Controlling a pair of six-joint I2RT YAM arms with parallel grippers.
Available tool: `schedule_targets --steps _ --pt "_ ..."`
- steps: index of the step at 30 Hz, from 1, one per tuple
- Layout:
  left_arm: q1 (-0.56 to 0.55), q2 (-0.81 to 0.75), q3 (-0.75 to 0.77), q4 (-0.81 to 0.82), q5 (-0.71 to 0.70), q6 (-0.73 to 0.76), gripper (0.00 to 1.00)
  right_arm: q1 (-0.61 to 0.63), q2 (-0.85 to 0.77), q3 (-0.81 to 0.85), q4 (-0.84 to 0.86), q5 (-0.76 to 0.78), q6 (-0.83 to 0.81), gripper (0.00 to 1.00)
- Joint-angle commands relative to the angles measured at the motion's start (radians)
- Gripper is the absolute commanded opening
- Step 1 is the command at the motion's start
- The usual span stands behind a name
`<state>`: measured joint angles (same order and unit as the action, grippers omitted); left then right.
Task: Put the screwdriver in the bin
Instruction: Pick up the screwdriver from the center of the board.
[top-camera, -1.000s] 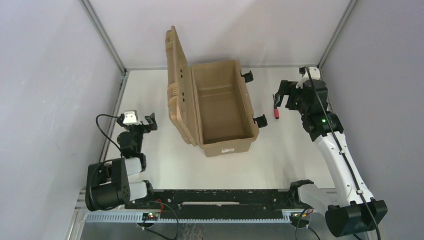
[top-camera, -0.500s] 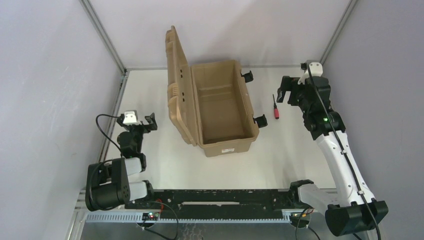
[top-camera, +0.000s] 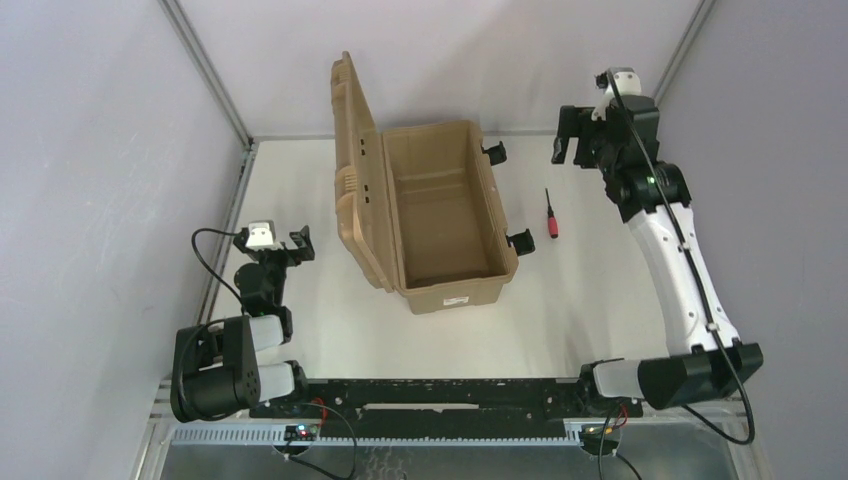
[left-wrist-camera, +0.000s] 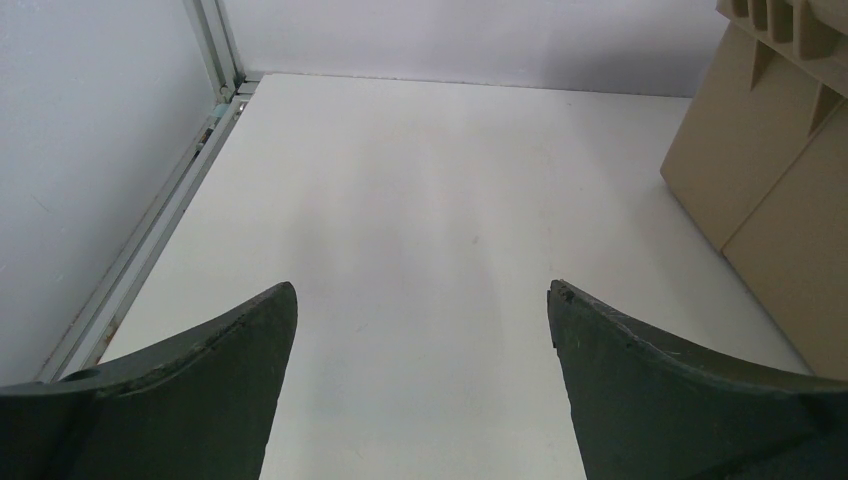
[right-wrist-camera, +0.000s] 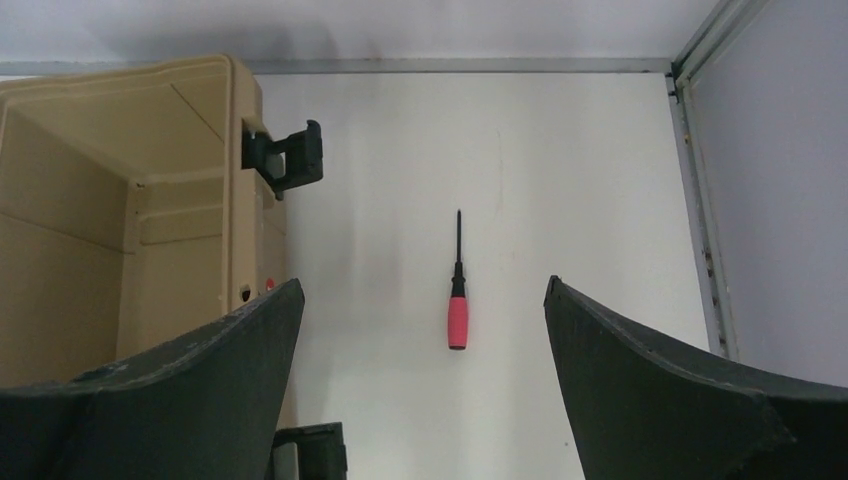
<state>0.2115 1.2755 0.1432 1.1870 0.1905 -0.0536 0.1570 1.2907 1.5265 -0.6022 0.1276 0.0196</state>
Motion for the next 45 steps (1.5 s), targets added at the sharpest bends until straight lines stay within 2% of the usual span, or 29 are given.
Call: schedule_targets --steps 1,10,15,20,31,45 --pt "-0.003 -0.007 -0.021 0.026 0.007 -0.003 1.0 0.0 0.104 0.146 -0.113 0.0 -0.013 0.98" --pt "-0.001 -0.006 -0.02 0.027 0.008 -0.003 1.0 -0.036 0.384 0.43 -0.333 -0.033 0.024 0.96" --pt "-0.002 -0.007 -0.021 0.028 0.009 -0.003 1.0 -0.073 0.513 0.505 -0.418 -0.061 0.042 0.94" --pt "0.001 -0.007 -0.02 0.027 0.01 -0.004 1.0 -0.091 0.584 0.475 -0.432 -0.07 0.04 0.9" --pt "0.002 -0.007 -0.02 0.027 0.011 -0.005 1.0 -0.101 0.665 0.256 -0.341 -0.068 0.048 0.79" --pt "0.002 -0.007 -0.02 0.027 0.013 -0.005 1.0 -0.13 0.767 0.164 -0.269 -0.096 0.062 0.68"
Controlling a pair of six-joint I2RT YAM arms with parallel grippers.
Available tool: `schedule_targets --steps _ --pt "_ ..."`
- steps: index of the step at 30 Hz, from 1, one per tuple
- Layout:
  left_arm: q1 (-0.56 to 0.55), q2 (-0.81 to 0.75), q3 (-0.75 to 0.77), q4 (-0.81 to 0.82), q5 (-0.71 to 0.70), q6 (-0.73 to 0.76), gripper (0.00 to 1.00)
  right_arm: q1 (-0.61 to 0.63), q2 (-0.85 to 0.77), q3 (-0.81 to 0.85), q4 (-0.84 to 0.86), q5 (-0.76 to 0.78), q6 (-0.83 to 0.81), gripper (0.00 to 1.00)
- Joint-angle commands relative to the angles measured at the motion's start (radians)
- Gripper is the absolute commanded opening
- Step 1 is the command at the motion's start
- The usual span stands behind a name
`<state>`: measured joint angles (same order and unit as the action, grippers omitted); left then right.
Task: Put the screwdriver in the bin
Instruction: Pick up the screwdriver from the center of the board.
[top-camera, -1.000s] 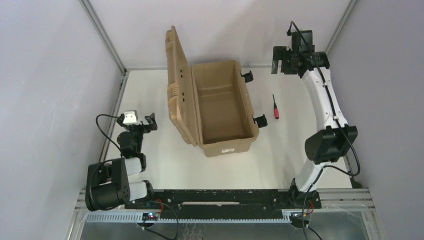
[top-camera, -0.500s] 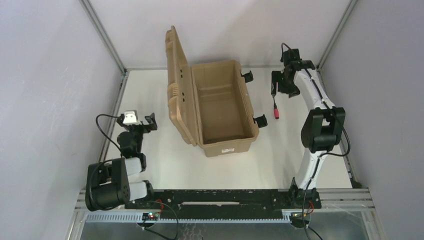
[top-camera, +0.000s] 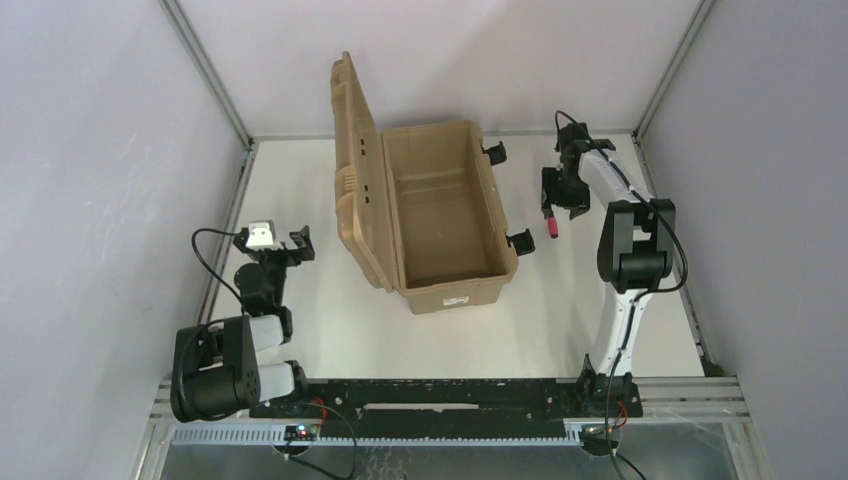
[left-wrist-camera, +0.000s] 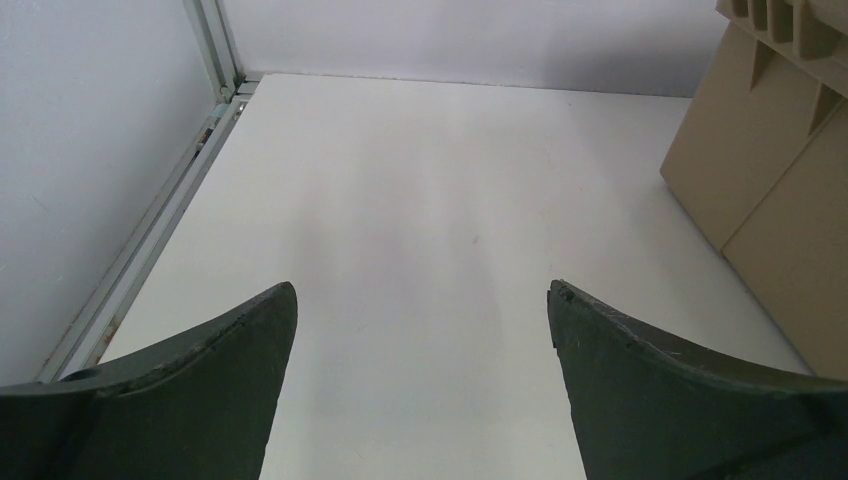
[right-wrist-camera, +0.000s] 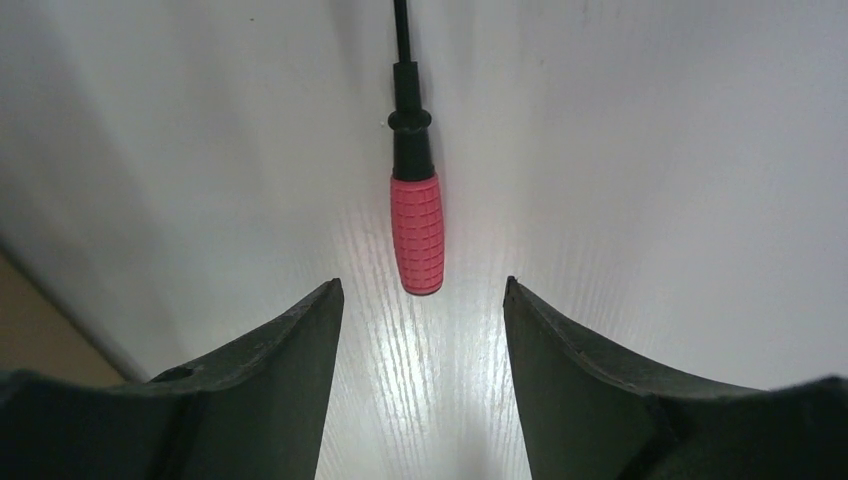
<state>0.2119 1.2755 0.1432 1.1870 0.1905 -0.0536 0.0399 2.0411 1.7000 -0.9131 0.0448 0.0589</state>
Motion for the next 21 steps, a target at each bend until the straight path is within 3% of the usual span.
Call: schedule_targets --steps 1,21 --pt "0.002 -0.007 -0.019 0.027 0.013 -0.005 1.0 -0.015 0.024 -0.012 0.045 -0.015 0.022 0.67" --pt "0.001 -0.008 -0.02 0.027 0.013 -0.005 1.0 -0.02 0.114 -0.03 0.068 -0.016 0.025 0.5"
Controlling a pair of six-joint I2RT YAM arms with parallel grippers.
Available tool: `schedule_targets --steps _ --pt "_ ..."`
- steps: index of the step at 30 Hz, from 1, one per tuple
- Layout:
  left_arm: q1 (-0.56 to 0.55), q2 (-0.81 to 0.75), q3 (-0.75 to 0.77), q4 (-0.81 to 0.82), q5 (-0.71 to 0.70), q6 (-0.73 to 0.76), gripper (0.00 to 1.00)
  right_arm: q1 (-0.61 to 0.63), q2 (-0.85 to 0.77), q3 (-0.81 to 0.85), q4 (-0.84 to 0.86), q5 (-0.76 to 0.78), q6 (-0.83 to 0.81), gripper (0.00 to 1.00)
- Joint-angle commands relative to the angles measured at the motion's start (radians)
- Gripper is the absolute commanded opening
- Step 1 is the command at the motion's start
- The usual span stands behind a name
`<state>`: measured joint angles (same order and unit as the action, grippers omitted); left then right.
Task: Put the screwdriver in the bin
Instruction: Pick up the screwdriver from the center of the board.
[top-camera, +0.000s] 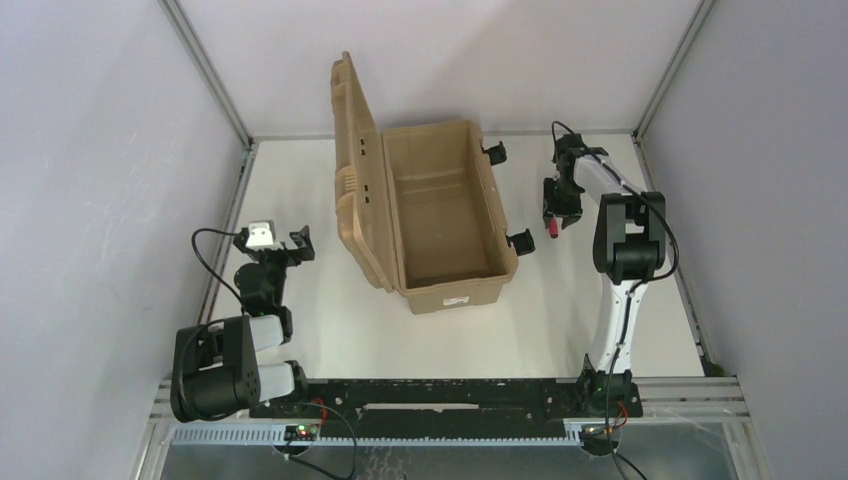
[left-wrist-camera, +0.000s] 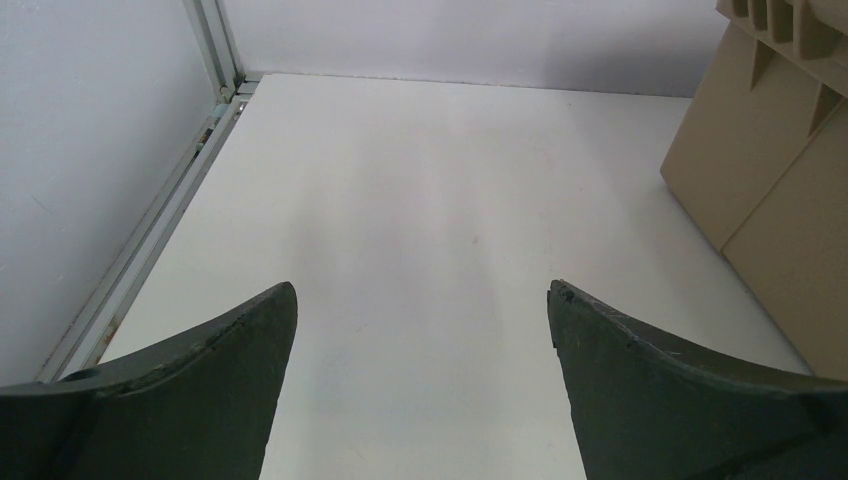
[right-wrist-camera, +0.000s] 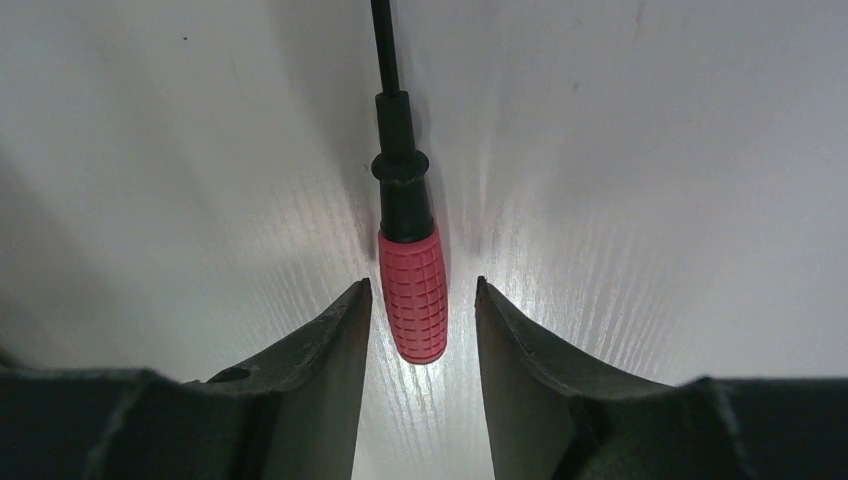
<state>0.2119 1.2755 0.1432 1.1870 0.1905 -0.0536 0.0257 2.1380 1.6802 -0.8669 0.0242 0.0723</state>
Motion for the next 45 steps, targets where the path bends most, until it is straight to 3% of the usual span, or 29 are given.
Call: schedule_targets --steps 1,8,16,19,25,37,45 --pt "0.001 -0.007 -0.02 0.027 0.012 -0.005 1.0 -0.006 0.019 -0.013 0.023 0.005 0.012 0.49" --pt "0.001 -0.007 -0.019 0.027 0.012 -0.005 1.0 -0.006 0.029 -0.027 0.032 0.003 0.014 0.41" --pt "0.002 -0.007 -0.019 0.027 0.013 -0.005 1.0 -0.01 0.025 -0.044 0.035 -0.008 0.008 0.19" --pt "0.001 -0.007 -0.02 0.026 0.012 -0.005 1.0 -0.018 0.013 -0.04 0.031 -0.029 0.009 0.16" --pt "0.001 -0.007 -0.019 0.027 0.012 -0.005 1.0 -0.071 -0.022 -0.009 0.014 -0.205 0.024 0.1" --pt "0.001 -0.007 -0.02 0.027 0.012 -0.005 1.0 -0.145 -0.054 0.038 0.012 -0.695 0.077 0.09" --pt "0.001 -0.007 -0.02 0.027 0.012 -0.005 1.0 -0.158 -0.074 0.119 0.032 -0.888 0.182 0.09"
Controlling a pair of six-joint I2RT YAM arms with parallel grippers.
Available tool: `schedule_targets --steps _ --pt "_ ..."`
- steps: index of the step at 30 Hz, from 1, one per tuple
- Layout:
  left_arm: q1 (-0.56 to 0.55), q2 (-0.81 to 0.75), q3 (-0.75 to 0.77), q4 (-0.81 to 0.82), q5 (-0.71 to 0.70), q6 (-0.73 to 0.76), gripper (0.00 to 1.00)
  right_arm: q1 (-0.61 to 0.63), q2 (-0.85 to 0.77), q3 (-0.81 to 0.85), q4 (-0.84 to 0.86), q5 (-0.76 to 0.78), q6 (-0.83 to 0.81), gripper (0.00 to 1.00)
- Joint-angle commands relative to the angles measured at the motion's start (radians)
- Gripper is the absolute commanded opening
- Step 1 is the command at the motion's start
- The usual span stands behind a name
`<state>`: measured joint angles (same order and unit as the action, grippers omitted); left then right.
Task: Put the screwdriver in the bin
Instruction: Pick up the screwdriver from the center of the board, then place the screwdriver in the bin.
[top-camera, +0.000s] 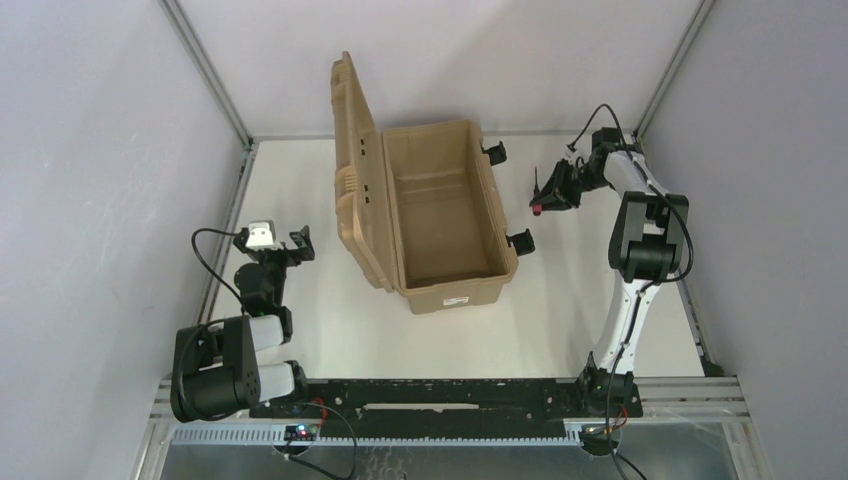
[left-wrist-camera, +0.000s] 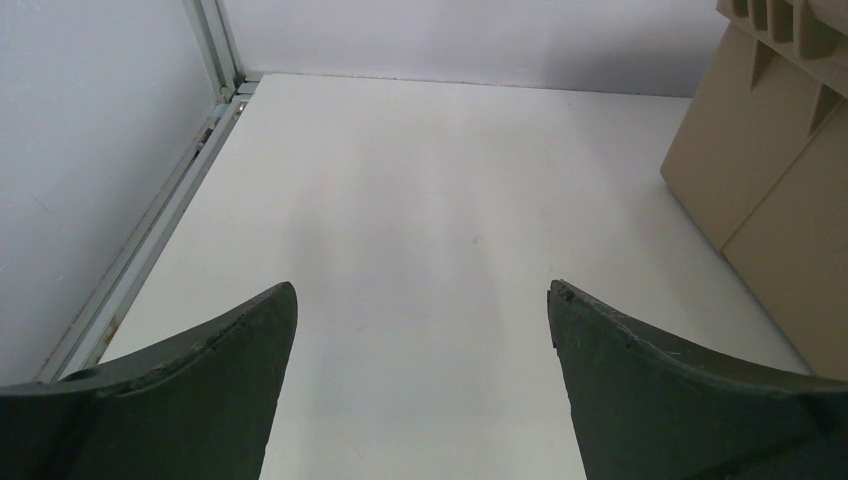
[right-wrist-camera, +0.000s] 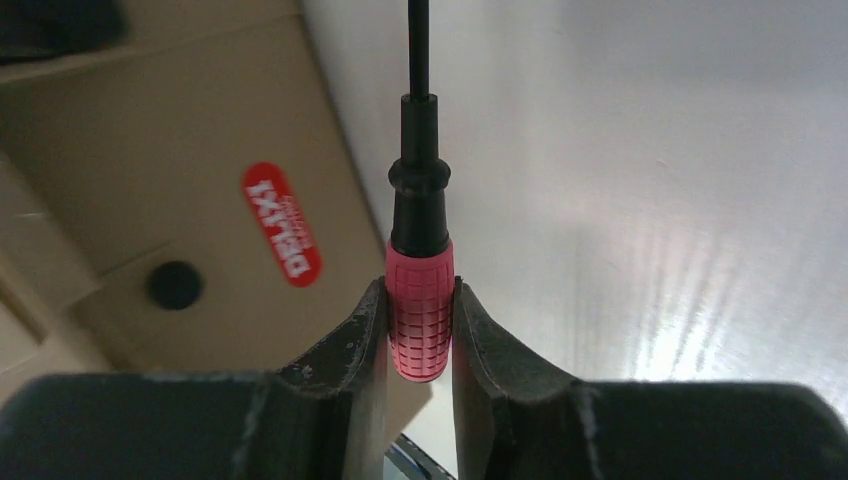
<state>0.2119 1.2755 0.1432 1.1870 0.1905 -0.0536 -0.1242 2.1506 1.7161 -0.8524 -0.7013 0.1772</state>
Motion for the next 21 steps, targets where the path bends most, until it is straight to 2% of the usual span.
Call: schedule_targets --steps 1,8,21 --pt "0.001 -0.007 -0.02 0.026 0.012 -0.005 1.0 -0.009 -0.087 0.099 0.017 -0.182 0.091 0.09" --pt "0.001 -0.007 -0.019 0.026 0.01 -0.005 1.0 -0.011 -0.091 0.229 0.003 -0.281 0.211 0.1" --pt "0.002 -0.008 -0.019 0.027 0.011 -0.005 1.0 0.018 -0.155 0.388 0.016 -0.288 0.454 0.11"
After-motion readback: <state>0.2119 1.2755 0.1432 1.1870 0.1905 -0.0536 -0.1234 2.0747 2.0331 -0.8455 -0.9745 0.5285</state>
